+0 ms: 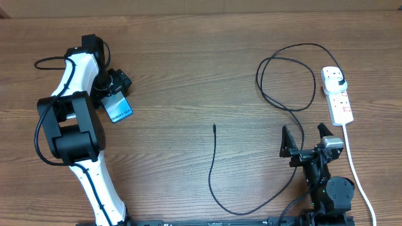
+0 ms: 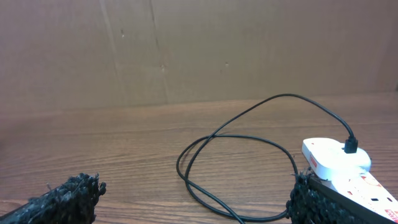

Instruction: Plug charger to phone and switch on socket

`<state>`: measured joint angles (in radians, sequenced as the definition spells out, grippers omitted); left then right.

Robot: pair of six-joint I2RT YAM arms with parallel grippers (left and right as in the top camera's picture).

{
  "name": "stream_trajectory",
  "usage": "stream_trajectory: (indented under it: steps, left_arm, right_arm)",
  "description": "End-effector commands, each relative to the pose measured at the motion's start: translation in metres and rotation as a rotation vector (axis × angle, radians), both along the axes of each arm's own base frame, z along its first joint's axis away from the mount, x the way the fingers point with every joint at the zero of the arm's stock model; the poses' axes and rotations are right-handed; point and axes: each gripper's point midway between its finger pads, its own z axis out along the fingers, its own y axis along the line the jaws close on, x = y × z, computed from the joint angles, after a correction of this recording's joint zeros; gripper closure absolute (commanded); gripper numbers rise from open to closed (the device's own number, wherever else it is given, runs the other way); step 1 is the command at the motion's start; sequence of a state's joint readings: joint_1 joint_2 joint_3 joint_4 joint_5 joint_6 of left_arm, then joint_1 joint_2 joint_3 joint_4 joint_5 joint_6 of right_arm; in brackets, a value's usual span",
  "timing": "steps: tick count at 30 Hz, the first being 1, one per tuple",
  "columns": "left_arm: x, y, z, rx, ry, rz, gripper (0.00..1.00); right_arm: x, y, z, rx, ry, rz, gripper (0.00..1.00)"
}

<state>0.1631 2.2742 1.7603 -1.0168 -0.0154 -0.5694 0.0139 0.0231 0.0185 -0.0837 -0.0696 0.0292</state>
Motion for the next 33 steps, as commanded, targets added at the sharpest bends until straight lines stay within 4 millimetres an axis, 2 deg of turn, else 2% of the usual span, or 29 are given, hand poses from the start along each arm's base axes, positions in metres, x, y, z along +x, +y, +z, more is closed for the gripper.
stream_trajectory:
  steps: [1,18,33]
  left_arm:
    - [-0.009,-0.011,-0.011,-0.04,0.035,-0.025,0.0]
    - [-0.008,-0.011,-0.011,-0.04,0.032,-0.026,0.0]
    - [-0.021,-0.013,-0.011,-0.048,0.083,-0.07,0.0]
  right_arm:
    - [0.0,-0.001,-0.002,-0.001,-0.003,-0.01,0.0]
    - [0.0,-0.001,-0.002,-0.001,-0.003,-0.01,0.0]
    - [0.0,-0.001,-0.002,-0.001,-0.003,-0.01,0.0]
